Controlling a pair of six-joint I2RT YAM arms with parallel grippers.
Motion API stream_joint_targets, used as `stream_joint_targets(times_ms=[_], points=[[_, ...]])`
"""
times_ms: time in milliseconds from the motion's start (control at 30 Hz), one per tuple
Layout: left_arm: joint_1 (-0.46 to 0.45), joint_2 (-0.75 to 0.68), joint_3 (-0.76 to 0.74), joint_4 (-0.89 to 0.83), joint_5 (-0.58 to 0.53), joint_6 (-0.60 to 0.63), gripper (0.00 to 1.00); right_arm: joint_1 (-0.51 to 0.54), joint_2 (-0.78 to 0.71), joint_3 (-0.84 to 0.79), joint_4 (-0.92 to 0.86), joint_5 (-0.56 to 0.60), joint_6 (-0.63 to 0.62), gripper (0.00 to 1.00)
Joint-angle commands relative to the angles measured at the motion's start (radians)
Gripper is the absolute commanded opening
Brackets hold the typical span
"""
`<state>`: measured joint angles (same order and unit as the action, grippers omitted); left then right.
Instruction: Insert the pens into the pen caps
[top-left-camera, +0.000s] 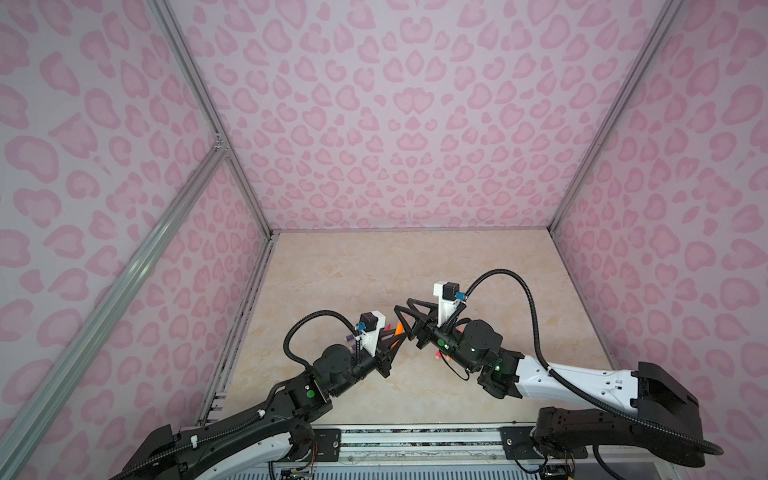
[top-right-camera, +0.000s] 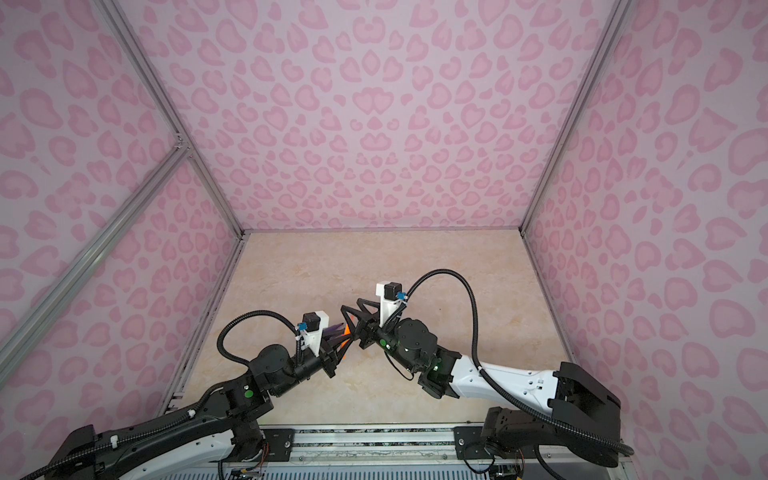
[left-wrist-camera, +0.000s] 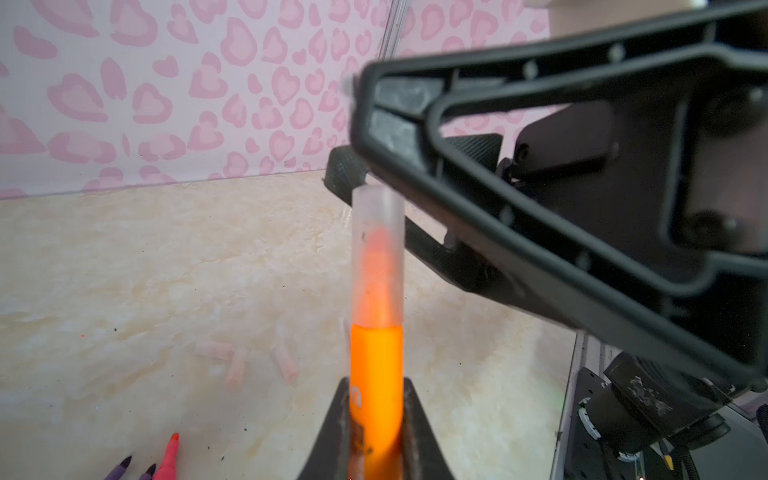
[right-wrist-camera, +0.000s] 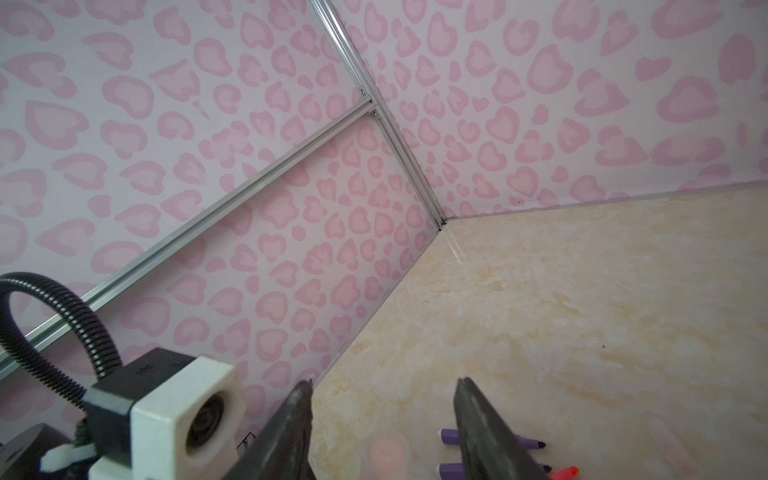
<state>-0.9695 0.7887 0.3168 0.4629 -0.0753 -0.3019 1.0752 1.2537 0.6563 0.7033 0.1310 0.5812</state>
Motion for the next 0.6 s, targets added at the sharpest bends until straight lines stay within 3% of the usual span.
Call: stream_joint_targets(times_ms=[0,167,567], points=[[-0.002,0.004,0.016,0.032,-0.012,0.016,0.03,0.0,0.009,0.009,-0.027,0.012,0.002,0.53],[-0.005,0.007,0.018,0.031,-0.014,0.017,0.03,-0.001,0.029,0.016,-0.022,0.0,0.011,0.44],[-0.005,-0.002,0.023,0.028,-0.007,0.001,0.03,-0.004,0.036,0.013,-0.03,-0.034,0.026,0.08]])
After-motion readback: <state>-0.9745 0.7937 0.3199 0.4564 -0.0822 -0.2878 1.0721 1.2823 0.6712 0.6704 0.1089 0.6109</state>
